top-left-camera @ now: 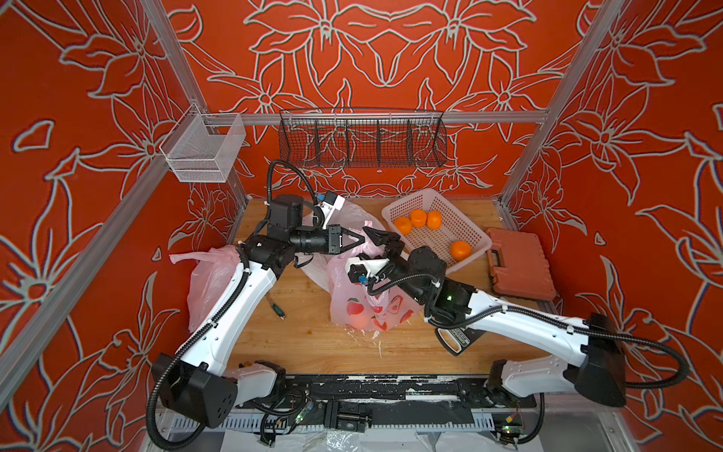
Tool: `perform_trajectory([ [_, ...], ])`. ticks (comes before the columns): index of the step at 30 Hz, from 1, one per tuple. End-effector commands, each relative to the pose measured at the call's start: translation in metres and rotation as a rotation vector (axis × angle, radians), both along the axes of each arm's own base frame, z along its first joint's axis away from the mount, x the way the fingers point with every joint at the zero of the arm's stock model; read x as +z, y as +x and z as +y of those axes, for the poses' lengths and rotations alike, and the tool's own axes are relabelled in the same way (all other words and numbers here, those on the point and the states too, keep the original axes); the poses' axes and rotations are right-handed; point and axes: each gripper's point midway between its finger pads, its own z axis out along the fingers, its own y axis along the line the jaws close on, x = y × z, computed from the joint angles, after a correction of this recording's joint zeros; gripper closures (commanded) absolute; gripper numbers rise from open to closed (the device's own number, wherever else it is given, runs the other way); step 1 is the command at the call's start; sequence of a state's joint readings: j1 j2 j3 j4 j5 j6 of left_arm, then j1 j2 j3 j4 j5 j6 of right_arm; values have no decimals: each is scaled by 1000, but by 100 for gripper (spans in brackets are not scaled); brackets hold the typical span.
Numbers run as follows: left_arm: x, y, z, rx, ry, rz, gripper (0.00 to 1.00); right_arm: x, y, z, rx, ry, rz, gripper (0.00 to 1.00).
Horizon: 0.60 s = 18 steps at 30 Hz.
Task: Place the oranges into plastic bags & tie knots
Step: Tie the plastic bag at the center of the board.
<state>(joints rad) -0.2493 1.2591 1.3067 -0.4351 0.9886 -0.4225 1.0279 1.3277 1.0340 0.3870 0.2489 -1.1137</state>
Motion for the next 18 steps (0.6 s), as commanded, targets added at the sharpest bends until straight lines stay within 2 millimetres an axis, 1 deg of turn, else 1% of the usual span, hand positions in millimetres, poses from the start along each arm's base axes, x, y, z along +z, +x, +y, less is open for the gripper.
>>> perform_trajectory([
  [1,6,-7,3,-15,-7,-17,100,23,-1,-13,-54,5,-103,23],
  [7,8,-5,7,-2,0,-28,100,20,-7,-21,-49,-50,-95,23],
  [12,12,3,11,35,-1,-37,100,13,-15,-20,-31,-92,-63,22],
  [15,15,8,15,63,1,-51,100,15,-14,-18,-46,-92,-60,16],
  [17,18,10,18,82,6,-59,100,21,-8,-19,-77,-71,-21,7],
  [18,19,11,18,88,8,-64,100,21,-4,-20,-100,-69,12,3],
])
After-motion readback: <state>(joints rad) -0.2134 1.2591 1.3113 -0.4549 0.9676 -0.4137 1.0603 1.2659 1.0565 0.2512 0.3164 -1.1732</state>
